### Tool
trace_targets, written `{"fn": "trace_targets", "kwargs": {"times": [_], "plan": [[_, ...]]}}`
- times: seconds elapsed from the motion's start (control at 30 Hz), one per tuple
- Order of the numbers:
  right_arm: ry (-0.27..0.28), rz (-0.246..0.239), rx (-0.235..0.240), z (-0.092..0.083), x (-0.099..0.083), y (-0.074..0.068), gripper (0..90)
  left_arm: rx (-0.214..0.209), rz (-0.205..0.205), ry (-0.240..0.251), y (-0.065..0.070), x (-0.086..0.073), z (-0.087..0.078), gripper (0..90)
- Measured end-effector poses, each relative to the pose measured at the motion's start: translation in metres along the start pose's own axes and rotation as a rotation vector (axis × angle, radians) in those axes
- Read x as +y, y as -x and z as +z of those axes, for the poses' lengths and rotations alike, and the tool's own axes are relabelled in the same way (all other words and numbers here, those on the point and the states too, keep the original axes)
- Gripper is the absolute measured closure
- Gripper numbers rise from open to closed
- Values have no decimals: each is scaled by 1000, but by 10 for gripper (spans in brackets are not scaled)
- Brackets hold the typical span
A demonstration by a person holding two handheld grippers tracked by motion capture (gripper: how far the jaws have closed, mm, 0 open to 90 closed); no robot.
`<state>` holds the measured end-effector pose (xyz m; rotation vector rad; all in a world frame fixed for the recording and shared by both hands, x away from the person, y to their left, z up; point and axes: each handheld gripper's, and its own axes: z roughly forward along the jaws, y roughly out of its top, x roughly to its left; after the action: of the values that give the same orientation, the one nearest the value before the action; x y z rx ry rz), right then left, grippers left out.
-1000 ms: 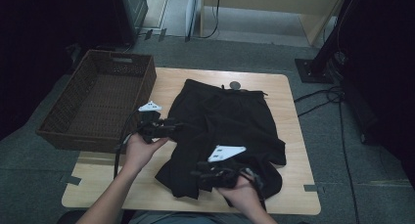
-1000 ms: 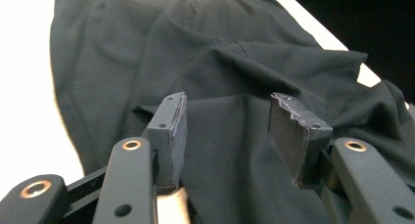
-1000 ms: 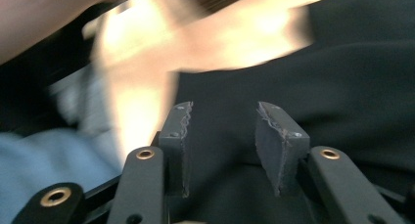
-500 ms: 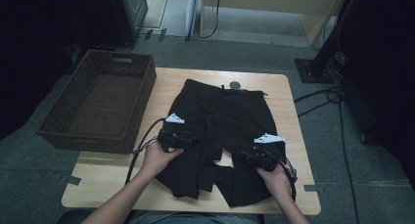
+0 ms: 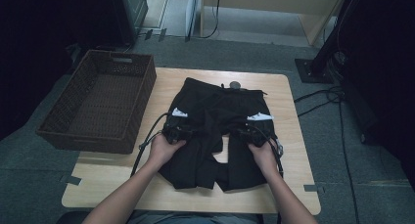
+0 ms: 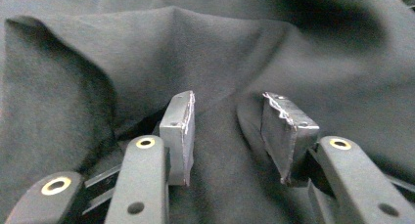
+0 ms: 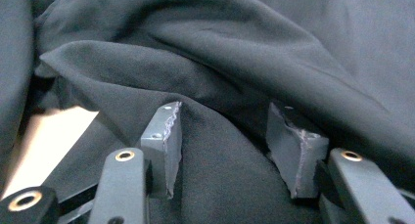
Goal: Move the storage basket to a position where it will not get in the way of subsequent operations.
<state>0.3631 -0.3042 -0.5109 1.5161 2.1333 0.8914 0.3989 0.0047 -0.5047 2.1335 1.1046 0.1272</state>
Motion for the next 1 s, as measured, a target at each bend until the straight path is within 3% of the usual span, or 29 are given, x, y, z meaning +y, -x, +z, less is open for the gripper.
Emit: {"fn": "trace_targets", "kwargs": {"times": [0.33, 0.47, 0.5, 0.53, 0.6, 0.67, 0.7, 0.8, 1.0], "plan": [[44, 32, -34, 60, 61, 17, 485, 55, -60, 23, -38, 40, 23, 572], [59, 55, -54, 75, 75, 21, 480, 66, -102, 41, -54, 51, 28, 568], [52, 64, -61, 76, 78, 20, 481, 64, -115, 27, -56, 52, 27, 559], [31, 75, -62, 75, 80, 19, 487, 60, -138, 9, -57, 53, 22, 542], [3, 101, -44, 65, 81, 16, 509, 31, -130, 36, -55, 48, 11, 562], [62, 69, -15, 46, 74, 10, 531, 30, -95, 49, -47, 42, -3, 562], [85, 56, -15, 36, 68, 6, 526, 25, -79, 55, -42, 38, -10, 560], [89, 28, 11, 13, 48, -5, 489, 5, -40, 65, -26, 25, -27, 557], [31, -7, 32, -12, 3, -20, 457, -58, 5, 46, -1, -3, -39, 544]]}}
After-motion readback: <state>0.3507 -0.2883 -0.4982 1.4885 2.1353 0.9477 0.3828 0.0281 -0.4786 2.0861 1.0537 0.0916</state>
